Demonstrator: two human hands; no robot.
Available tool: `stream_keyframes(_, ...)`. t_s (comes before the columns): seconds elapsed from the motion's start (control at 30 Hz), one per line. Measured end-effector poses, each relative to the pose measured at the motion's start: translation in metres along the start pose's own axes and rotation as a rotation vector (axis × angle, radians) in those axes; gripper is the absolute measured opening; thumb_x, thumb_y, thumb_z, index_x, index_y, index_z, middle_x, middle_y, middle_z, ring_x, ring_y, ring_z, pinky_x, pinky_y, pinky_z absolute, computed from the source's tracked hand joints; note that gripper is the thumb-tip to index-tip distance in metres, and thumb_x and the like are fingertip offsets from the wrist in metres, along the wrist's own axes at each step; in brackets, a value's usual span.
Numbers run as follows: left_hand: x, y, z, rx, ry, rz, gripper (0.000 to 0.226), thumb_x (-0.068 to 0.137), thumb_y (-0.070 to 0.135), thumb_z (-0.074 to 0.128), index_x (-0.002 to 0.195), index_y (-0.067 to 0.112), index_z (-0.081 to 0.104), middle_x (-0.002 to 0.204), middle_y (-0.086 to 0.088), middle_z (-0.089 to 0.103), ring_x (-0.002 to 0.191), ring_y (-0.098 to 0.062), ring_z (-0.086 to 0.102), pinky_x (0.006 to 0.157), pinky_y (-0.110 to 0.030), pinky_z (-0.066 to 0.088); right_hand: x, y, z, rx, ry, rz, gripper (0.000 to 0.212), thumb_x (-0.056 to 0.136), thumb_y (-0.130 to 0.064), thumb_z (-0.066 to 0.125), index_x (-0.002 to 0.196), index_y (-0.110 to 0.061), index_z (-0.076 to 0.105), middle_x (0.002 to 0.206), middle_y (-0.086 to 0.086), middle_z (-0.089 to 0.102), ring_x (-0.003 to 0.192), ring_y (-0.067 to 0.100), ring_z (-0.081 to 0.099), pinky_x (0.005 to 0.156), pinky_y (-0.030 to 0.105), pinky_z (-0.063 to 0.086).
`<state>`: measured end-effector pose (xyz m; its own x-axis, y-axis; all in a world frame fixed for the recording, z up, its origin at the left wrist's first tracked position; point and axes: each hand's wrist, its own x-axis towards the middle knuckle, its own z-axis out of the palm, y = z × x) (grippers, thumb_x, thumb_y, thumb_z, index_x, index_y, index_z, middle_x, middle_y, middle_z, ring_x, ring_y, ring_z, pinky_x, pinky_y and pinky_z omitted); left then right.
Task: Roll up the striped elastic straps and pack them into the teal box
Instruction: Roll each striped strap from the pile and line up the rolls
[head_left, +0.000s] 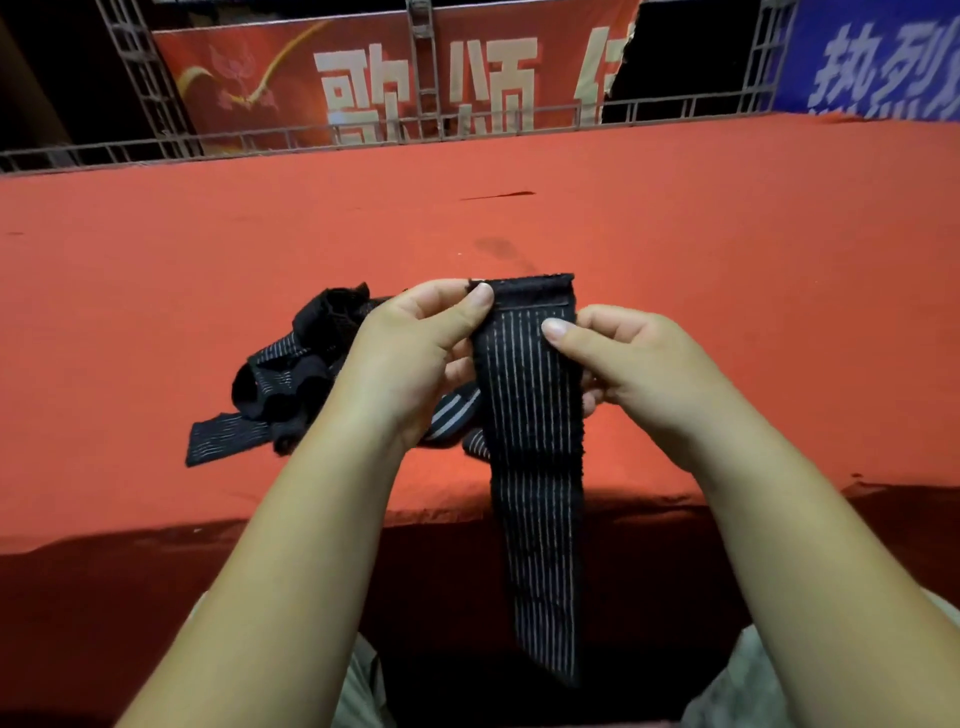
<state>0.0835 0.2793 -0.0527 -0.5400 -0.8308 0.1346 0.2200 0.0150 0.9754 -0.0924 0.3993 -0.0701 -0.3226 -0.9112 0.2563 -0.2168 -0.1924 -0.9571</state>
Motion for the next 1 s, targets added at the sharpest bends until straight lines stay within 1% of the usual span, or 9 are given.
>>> stream_keyframes(0.1, 0.007, -0.014, -0.002, 0.026, 0.001, -0.001, 0.018, 0.103, 0.019, 0.073, 0.118, 0.01, 0.077, 0.11, -0.014, 0.082, 0.093, -0.022, 0.077, 0.084, -0.038, 0.061, 0.015, 0.011, -0.001, 0.003, 0.046, -0.04, 0.015, 0.104, -0.026, 0.071, 0.098, -0.015, 0.078, 0.075, 0.008, 0.065, 0.064, 0.023, 0.057, 0.063, 0.04, 0.049)
stream_keyframes(0.23, 0.013, -0.032, -0.005, 0.065, -0.021, 0.006, 0.018, 0.105, 0.02, 0.071, 0.119, 0.011, 0.078, 0.114, -0.012, 0.082, 0.098, -0.022, 0.078, 0.087, -0.04, 0.063, 0.023, 0.033, 0.0, -0.015, 0.101, -0.049, 0.009, 0.103, -0.022, 0.072, 0.105, -0.02, 0.08, 0.071, 0.005, 0.066, 0.059, 0.019, 0.058, 0.055, 0.035, 0.05)
stream_keyframes(0.33, 0.017, -0.044, -0.005, 0.126, -0.002, 0.057, 0.014, 0.104, 0.022, 0.072, 0.114, 0.016, 0.08, 0.11, -0.009, 0.081, 0.097, -0.018, 0.077, 0.082, -0.042, 0.063, 0.028, 0.052, 0.001, -0.036, 0.136, -0.041, 0.007, 0.101, -0.022, 0.074, 0.101, -0.02, 0.081, 0.069, 0.015, 0.06, 0.06, 0.023, 0.054, 0.057, 0.045, 0.048)
stream_keyframes(0.4, 0.023, -0.052, -0.005, 0.202, 0.016, 0.105, 0.011, 0.103, 0.027, 0.074, 0.109, 0.023, 0.082, 0.108, -0.018, 0.077, 0.095, -0.019, 0.073, 0.085, -0.055, 0.062, 0.035, 0.062, 0.0, -0.068, 0.131, -0.039, 0.008, 0.1, -0.024, 0.076, 0.101, -0.017, 0.08, 0.074, 0.03, 0.059, 0.062, 0.025, 0.053, 0.056, 0.054, 0.05)
stream_keyframes(0.47, 0.029, -0.058, -0.006, 0.25, 0.01, 0.136, 0.009, 0.104, 0.027, 0.073, 0.104, 0.026, 0.082, 0.111, -0.026, 0.072, 0.092, -0.024, 0.068, 0.084, -0.059, 0.059, 0.045, 0.07, -0.001, -0.095, 0.122, -0.026, 0.011, 0.1, -0.024, 0.076, 0.102, -0.014, 0.079, 0.077, 0.031, 0.062, 0.062, 0.026, 0.054, 0.057, 0.057, 0.052)
stream_keyframes(0.7, 0.056, -0.069, -0.02, 0.277, -0.03, 0.126, 0.01, 0.1, 0.019, 0.077, 0.103, 0.025, 0.084, 0.104, -0.024, 0.076, 0.089, -0.03, 0.064, 0.082, -0.051, 0.054, 0.07, 0.091, -0.004, -0.101, 0.135, 0.017, 0.019, 0.101, -0.025, 0.074, 0.086, -0.015, 0.076, 0.063, 0.005, 0.062, 0.056, 0.022, 0.055, 0.057, 0.039, 0.049)
stream_keyframes(0.8, 0.061, -0.074, -0.022, 0.369, 0.025, 0.164, 0.009, 0.096, 0.02, 0.081, 0.098, 0.028, 0.085, 0.09, -0.011, 0.078, 0.076, -0.018, 0.064, 0.073, -0.036, 0.051, 0.074, 0.094, -0.003, -0.041, 0.094, 0.081, 0.013, 0.103, -0.017, 0.07, 0.093, -0.013, 0.078, 0.065, -0.003, 0.066, 0.057, 0.014, 0.056, 0.056, 0.034, 0.05)
stream_keyframes(0.9, 0.062, -0.077, -0.026, 0.399, 0.044, 0.159, 0.011, 0.091, 0.019, 0.085, 0.096, 0.028, 0.086, 0.093, -0.005, 0.081, 0.082, -0.013, 0.07, 0.081, -0.036, 0.059, 0.077, 0.096, -0.002, 0.04, 0.057, 0.131, 0.018, 0.104, -0.007, 0.061, 0.107, -0.011, 0.079, 0.073, -0.002, 0.067, 0.061, 0.011, 0.055, 0.059, 0.029, 0.048)
stream_keyframes(1.0, 0.062, -0.079, -0.03, 0.403, 0.042, 0.177, 0.012, 0.09, 0.01, 0.085, 0.097, 0.021, 0.086, 0.082, 0.006, 0.079, 0.077, -0.001, 0.068, 0.074, -0.018, 0.054, 0.076, 0.094, 0.0, 0.123, 0.044, 0.142, 0.021, 0.102, -0.017, 0.062, 0.113, -0.014, 0.081, 0.084, 0.006, 0.064, 0.074, 0.02, 0.054, 0.064, 0.032, 0.046)
